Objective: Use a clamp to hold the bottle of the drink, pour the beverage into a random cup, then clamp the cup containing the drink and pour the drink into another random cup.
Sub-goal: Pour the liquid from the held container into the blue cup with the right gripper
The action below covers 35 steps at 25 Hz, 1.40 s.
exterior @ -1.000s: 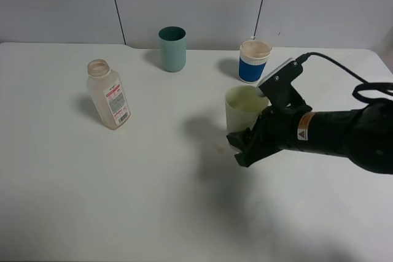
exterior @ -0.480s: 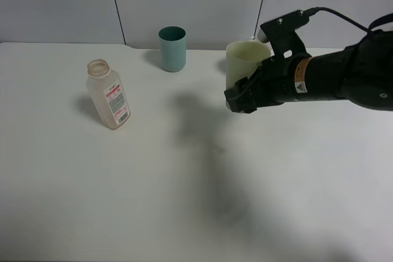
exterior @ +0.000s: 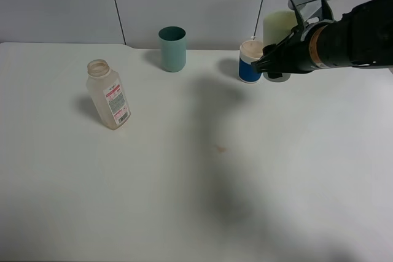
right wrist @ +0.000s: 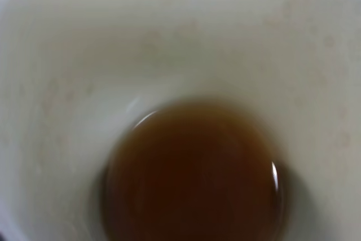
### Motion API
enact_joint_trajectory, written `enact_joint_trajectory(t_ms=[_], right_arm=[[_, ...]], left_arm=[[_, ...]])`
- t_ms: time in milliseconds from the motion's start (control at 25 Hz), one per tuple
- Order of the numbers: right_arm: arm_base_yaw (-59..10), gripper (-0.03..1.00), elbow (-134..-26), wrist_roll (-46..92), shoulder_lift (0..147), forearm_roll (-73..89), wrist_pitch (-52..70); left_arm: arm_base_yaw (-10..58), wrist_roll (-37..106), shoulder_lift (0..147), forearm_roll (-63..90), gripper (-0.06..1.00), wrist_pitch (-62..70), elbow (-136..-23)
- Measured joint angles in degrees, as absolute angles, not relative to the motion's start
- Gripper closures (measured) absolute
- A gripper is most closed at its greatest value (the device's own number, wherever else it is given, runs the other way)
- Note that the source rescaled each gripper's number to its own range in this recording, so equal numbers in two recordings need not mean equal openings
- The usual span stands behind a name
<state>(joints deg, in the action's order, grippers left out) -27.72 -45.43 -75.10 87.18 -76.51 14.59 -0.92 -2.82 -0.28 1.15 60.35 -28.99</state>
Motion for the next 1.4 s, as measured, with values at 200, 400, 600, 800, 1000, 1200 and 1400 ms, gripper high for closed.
enact_joint_trajectory(t_ms=[200, 400, 600, 800, 1000, 1200, 1400], right_arm=[[-26.12, 0.97, -45.43, -77.86, 87.18, -77.91, 18.30], [-22.95, 0.97, -45.43, -80.43, 87.18, -77.91, 20.78], [-20.34, 0.97, -46.25, -80.59, 87.23, -77.99, 21.27], [-19.72, 0.97, -50.20, -80.61, 88.00, -79.05, 22.18], [-19.72, 0.97, -54.36, -80.61, 92.92, -79.05, 22.32], [-20.27, 0.97, -58.04, -77.50, 97.79, -78.87, 25.56], [-20.37, 0.97, -62.05, -71.75, 101.01, -77.17, 29.29]], left_arm=[[-0.92, -2.82, -0.28, 1.15, -0.06, 60.35, -28.99], [-0.92, -2.82, -0.28, 1.15, -0.06, 60.35, -28.99], [-0.92, -2.82, -0.28, 1.15, -0.06, 60.35, -28.99], [-0.92, -2.82, -0.28, 1.15, -0.06, 60.35, -28.99], [-0.92, -2.82, -0.28, 1.15, -0.06, 60.35, -28.99], [-0.92, -2.82, -0.28, 1.15, -0.06, 60.35, -28.99], [-0.92, -2.82, -0.28, 1.15, -0.06, 60.35, -28.99]])
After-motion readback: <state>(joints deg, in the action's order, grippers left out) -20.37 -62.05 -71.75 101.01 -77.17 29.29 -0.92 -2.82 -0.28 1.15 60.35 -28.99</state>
